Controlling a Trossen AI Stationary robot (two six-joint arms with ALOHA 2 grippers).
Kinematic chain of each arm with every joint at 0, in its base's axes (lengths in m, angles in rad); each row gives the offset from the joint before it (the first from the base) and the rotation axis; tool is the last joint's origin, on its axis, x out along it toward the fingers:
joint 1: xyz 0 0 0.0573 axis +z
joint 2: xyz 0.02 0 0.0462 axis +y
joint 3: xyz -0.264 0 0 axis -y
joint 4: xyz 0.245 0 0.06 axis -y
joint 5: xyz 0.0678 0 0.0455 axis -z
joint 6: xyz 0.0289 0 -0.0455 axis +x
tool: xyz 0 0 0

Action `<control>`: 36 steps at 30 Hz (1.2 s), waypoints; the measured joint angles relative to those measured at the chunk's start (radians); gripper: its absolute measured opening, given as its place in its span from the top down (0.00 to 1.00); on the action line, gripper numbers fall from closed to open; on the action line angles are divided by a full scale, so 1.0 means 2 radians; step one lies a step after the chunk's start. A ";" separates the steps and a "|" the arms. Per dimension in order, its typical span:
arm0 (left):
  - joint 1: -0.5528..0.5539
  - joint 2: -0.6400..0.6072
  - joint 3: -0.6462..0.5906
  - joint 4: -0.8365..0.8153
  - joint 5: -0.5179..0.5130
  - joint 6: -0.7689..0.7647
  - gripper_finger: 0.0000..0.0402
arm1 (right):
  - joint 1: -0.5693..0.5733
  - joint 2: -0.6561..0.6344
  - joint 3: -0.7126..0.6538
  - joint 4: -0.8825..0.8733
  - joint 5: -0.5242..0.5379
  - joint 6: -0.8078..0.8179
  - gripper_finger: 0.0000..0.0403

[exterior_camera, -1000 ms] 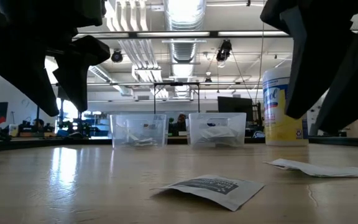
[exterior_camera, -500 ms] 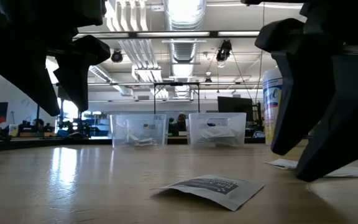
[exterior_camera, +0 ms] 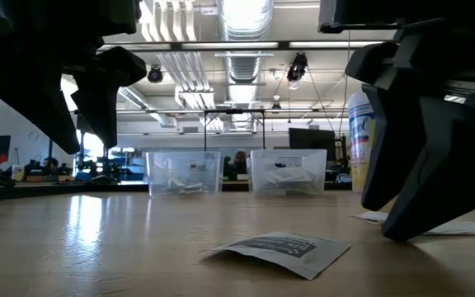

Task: Pick & Place First Aid Supplies
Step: Put the green bandage pack into the left transparent bin

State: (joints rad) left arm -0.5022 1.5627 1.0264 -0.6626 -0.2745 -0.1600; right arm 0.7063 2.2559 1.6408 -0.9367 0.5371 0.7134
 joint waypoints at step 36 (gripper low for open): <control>0.000 0.000 0.000 -0.001 0.002 -0.003 0.49 | 0.000 -0.087 -0.009 -0.031 -0.037 0.017 0.98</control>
State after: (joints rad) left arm -0.5022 1.5627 1.0264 -0.6640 -0.2704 -0.1658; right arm 0.7071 2.0824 1.6230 -0.9989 0.4629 0.7471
